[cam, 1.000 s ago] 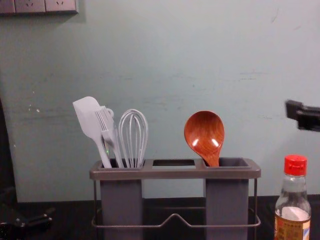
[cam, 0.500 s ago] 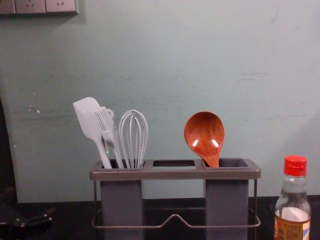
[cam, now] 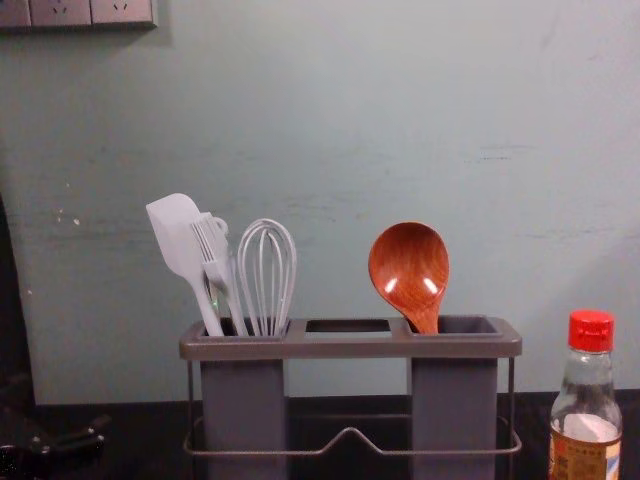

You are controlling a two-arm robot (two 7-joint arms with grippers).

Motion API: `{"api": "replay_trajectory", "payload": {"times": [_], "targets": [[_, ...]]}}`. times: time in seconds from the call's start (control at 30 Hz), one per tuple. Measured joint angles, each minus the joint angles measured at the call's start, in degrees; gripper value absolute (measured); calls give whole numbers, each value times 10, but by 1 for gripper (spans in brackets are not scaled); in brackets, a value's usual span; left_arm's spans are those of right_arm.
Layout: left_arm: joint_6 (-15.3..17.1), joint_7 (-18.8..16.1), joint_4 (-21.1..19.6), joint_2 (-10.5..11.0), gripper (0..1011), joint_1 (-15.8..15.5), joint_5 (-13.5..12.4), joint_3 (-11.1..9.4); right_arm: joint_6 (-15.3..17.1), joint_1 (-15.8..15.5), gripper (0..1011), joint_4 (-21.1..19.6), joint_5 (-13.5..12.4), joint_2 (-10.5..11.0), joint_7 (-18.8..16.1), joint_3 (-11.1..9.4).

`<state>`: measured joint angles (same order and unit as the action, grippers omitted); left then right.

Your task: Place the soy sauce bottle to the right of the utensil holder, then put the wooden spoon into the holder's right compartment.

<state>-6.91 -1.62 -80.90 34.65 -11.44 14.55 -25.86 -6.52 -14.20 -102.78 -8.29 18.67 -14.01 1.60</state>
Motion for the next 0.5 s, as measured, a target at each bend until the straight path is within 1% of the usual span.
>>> {"api": "replay_trajectory", "payload": {"times": [0.17, 0.3, 0.5], "targets": [[0, 0, 0, 0, 1005, 0, 0, 0, 11, 8, 1002, 7, -7, -1, -5, 4], [0, 0, 0, 0, 1005, 0, 0, 0, 21, 11, 1002, 9, -8, -2, -5, 6], [0, 0, 0, 0, 1005, 0, 0, 0, 27, 13, 1002, 9, -7, -1, -4, 8]]}}
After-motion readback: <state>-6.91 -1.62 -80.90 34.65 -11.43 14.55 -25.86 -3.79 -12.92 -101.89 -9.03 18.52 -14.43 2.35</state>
